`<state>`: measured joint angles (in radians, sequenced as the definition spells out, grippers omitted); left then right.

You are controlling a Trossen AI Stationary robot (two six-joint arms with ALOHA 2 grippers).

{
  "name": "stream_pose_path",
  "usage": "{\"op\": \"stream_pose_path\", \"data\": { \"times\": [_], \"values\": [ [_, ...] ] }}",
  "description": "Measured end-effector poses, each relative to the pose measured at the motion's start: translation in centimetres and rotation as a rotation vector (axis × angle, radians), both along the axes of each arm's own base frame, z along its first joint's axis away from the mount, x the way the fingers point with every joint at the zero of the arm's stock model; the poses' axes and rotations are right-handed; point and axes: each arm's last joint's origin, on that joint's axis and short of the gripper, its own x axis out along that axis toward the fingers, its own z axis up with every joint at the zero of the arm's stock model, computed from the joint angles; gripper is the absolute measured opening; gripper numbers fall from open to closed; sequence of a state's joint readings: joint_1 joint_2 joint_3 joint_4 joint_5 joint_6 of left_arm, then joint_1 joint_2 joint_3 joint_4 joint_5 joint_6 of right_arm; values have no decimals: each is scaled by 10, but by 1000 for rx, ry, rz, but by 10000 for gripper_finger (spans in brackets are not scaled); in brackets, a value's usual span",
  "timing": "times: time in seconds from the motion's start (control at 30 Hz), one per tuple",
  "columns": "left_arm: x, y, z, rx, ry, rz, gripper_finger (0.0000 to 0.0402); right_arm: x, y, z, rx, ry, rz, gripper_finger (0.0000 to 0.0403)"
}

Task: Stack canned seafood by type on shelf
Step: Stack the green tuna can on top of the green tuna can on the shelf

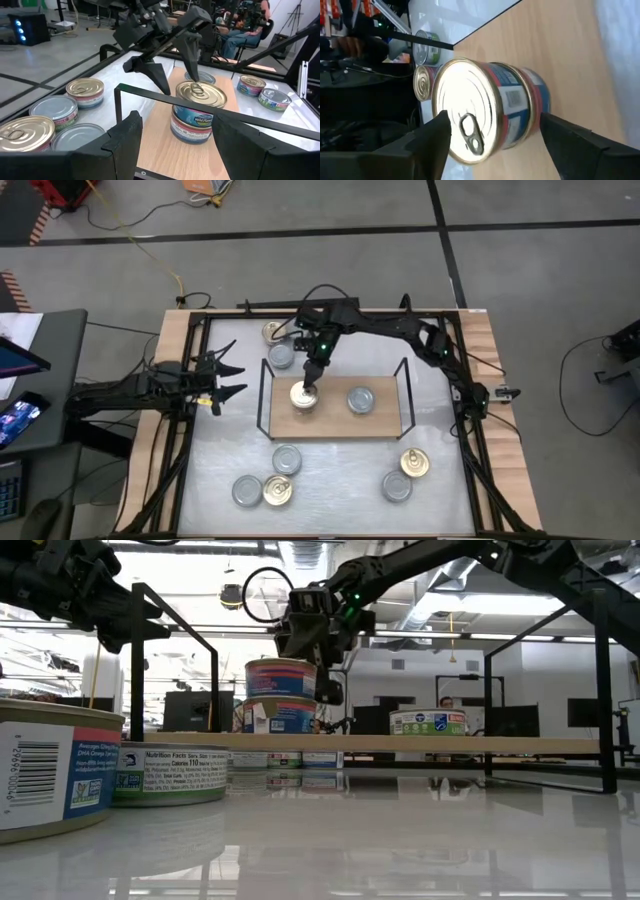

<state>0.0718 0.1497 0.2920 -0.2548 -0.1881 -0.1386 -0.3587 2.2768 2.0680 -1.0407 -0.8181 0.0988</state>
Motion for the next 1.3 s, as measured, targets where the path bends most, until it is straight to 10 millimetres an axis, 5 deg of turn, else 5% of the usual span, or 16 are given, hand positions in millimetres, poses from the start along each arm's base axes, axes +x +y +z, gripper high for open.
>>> {"op": "stream_pose_path", "data": {
  "times": [0.23,0.47,0.67,0.97,1.3],
  "values": [
    [0,0,4,48,-29,-2,228,-15,-8,31,-82,64,6,330],
    [-5,1,8,100,-65,52,228,-31,21,70,-420,89,92,329],
    [-20,2,5,73,-92,131,228,-59,10,102,-543,72,12,329],
    [-18,2,0,24,-54,130,228,-114,4,100,-612,-88,-172,329],
    [-17,-5,17,150,-198,26,228,-184,28,92,-828,-349,-462,329]
  ]
}}
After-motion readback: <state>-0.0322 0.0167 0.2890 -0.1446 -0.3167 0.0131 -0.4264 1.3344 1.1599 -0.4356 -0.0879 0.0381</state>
